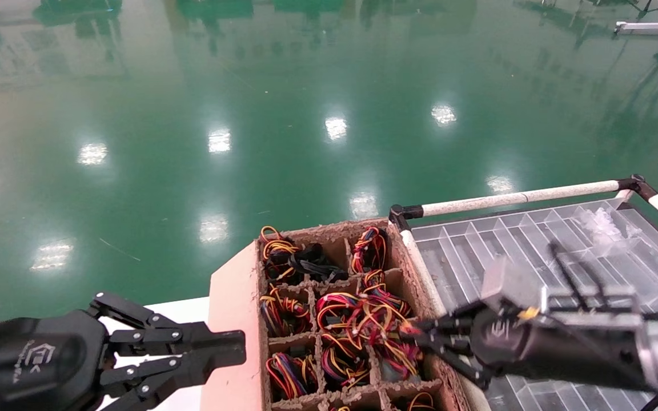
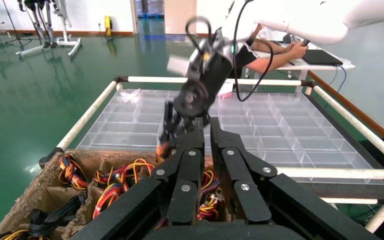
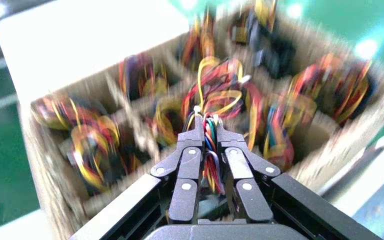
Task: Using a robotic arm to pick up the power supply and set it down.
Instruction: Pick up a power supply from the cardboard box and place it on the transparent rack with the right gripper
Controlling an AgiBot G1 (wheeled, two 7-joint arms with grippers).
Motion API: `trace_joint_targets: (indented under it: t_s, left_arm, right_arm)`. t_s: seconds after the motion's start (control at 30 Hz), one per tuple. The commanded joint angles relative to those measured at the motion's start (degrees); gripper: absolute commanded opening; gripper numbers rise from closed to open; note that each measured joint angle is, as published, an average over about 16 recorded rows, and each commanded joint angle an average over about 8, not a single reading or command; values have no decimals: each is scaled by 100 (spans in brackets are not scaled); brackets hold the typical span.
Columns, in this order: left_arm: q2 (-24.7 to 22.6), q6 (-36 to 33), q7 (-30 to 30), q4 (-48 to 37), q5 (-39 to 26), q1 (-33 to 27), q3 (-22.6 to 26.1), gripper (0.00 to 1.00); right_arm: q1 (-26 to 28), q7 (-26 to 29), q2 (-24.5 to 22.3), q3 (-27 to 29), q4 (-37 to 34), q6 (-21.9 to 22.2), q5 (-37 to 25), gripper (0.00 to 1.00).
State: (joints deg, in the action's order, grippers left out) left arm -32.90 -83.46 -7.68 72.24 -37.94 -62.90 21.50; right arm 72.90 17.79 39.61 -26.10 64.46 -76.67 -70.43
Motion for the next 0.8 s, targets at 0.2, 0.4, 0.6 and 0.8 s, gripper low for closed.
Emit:
trace_joint_targets:
  t_s: [0.2,0.4,0.6,0.8]
  left_arm:
    - [0,0,0,0,0,0,0,100]
    - [0,0,0,0,0,0,1,100]
    - [0,0,0,0,0,0,1,100]
    - [0,0,0,0,1,0,1,100]
  right_arm:
    - [88,-62,-164,450,77,-72,770,0]
    - [505,-218,-99,746,-301,-201,1236,0]
    - [1267,-513,173,804,-1070,-485,1326,0]
    - [2179,-970,492,648,-2149,-752,999,0]
